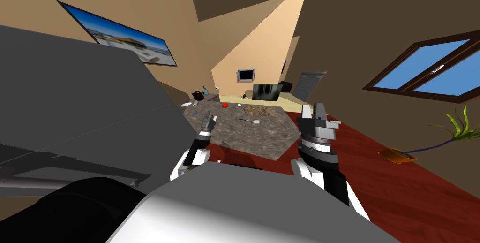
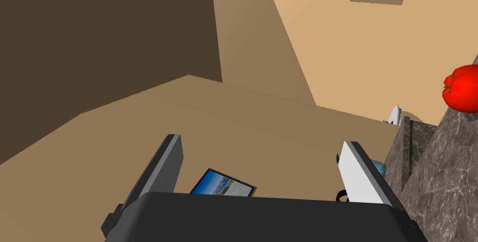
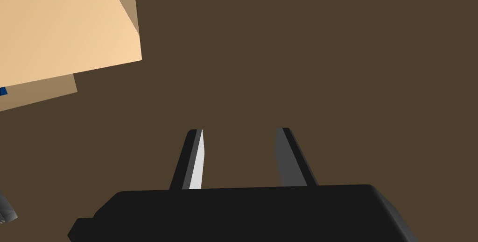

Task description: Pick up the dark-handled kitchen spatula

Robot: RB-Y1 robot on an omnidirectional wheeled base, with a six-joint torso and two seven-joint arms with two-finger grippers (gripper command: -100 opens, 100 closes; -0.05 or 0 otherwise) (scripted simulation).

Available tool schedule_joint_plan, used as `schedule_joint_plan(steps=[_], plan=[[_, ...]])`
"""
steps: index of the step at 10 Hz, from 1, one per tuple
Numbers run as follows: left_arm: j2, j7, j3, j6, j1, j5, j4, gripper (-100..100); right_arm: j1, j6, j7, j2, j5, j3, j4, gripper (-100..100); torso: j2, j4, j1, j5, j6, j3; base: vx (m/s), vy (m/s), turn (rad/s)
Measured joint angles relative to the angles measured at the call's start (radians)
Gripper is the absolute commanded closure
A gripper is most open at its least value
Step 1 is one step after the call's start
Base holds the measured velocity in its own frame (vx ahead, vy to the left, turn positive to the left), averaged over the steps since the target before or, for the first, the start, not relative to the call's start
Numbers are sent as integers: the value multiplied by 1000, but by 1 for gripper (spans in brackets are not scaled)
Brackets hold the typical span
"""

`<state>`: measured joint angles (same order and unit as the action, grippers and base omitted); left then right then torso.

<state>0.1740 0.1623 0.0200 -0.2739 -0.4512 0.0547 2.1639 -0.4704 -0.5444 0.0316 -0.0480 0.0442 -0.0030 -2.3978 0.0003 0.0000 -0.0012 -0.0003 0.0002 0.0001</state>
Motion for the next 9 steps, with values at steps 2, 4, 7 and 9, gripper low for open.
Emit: schedule_joint_plan(steps=[2, 4, 7, 9], plan=[[25, 0, 8, 50, 9, 2, -10, -100, 0, 0, 0, 0, 0, 0, 0, 0, 0, 0, 0, 0, 0, 0, -7, -18, -42], [61, 7, 28, 101, 24, 11, -30, -100, 0, 0, 0, 0, 0, 0, 0, 0, 0, 0, 0, 0, 0, 0, -6, -24, -46], [96, 8, 45, 185, 51, 15, -60, -100, 0, 0, 0, 0, 0, 0, 0, 0, 0, 0, 0, 0, 0, 0, -7, -26, -58], [125, 11, 61, 239, 71, 20, -88, -100, 0, 0, 0, 0, 0, 0, 0, 0, 0, 0, 0, 0, 0, 0, -7, -27, -56]])
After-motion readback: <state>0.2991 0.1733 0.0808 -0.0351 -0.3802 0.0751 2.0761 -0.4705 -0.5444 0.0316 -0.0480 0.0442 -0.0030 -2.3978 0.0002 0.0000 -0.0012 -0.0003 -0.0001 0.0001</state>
